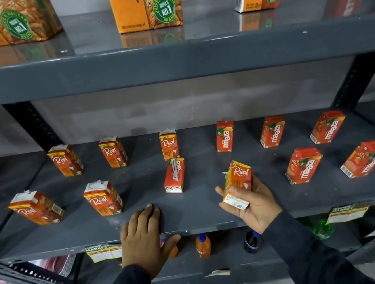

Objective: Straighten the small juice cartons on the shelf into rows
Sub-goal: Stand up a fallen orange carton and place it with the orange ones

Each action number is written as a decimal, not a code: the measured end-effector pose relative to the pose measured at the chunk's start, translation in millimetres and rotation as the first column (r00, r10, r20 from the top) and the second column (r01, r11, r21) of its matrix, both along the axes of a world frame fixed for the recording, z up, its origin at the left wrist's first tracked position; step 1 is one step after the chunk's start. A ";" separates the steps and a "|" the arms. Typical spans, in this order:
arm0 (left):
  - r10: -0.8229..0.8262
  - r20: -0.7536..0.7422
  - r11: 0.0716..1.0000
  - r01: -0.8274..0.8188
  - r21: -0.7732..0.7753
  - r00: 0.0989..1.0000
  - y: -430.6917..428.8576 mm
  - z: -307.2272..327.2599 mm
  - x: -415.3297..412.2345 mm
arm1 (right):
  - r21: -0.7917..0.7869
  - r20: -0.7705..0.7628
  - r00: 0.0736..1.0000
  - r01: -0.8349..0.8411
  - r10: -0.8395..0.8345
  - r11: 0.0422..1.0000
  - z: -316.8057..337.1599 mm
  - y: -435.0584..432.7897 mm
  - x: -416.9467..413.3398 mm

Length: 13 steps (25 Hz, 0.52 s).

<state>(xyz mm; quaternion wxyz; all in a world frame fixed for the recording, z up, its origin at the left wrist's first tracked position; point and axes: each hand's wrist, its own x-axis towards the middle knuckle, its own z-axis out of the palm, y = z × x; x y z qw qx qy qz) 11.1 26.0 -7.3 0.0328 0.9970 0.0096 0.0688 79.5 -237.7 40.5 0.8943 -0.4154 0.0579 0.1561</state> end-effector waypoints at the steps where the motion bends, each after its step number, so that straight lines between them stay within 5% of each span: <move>1: 0.003 -0.002 1.000 -0.003 0.001 1.000 0.1 -0.3 0.1 | -0.019 0.021 0.998 -0.058 0.058 0.998 1.0 0.7 -2.9; 9: -0.059 0.002 0.997 0.059 0.046 0.998 4.8 -4.7 -7.6 | -0.181 0.184 0.964 -0.158 0.191 0.971 13.8 24.2 -13.9; 13: 0.044 -0.005 0.999 -0.044 0.017 0.999 6.9 -10.5 -29.0 | -0.237 0.172 0.956 -0.194 0.238 0.952 11.2 39.2 -3.9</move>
